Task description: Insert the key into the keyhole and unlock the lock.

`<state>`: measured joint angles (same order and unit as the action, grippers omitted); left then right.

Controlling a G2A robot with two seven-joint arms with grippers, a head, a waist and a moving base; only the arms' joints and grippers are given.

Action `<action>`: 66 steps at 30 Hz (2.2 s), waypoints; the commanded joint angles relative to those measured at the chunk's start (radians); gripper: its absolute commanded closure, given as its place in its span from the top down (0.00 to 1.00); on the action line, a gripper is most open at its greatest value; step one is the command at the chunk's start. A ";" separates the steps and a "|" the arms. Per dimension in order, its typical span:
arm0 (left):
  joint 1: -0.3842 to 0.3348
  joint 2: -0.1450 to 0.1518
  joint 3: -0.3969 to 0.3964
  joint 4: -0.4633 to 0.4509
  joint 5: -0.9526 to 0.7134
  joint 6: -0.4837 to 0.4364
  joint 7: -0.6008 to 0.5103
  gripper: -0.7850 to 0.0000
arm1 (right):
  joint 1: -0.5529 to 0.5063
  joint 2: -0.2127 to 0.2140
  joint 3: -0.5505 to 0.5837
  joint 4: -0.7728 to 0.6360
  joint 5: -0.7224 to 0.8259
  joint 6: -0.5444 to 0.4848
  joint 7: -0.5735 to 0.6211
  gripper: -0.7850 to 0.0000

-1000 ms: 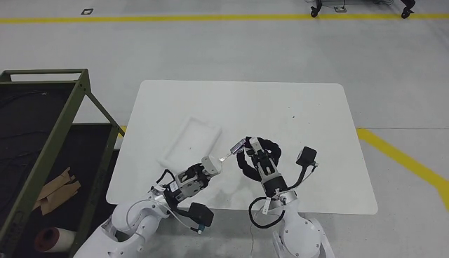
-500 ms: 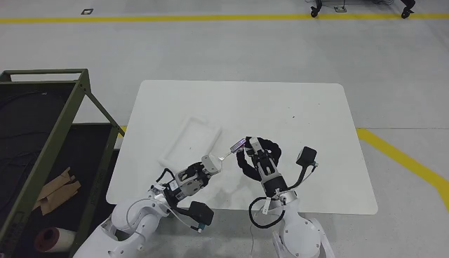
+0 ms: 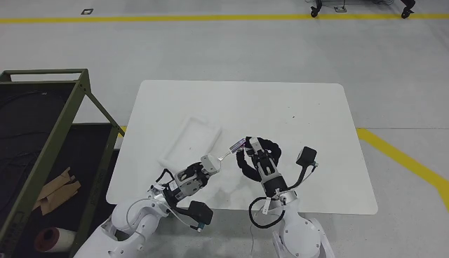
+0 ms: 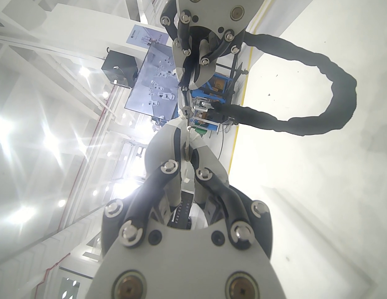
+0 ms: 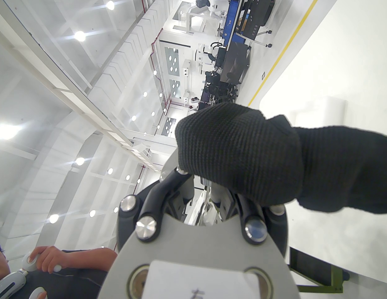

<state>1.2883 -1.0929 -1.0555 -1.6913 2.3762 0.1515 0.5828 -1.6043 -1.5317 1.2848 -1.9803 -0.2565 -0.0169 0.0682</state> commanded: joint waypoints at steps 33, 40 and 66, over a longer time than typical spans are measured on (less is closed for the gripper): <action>-0.004 -0.010 -0.021 -0.012 0.028 -0.019 0.021 0.00 | 0.036 0.017 0.018 0.013 -0.002 -0.054 0.117 0.00; 0.010 -0.008 -0.037 -0.027 0.031 -0.025 0.034 0.00 | 0.066 0.027 0.035 0.017 -0.008 -0.079 0.172 0.00; 0.182 0.010 -0.124 -0.092 -0.006 0.153 0.192 0.00 | 0.074 0.046 0.093 -0.062 0.298 0.346 0.320 0.00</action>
<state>1.4656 -1.0832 -1.1779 -1.7815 2.3729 0.2981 0.7719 -1.5295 -1.4861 1.3755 -2.0399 0.0428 0.3359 0.3972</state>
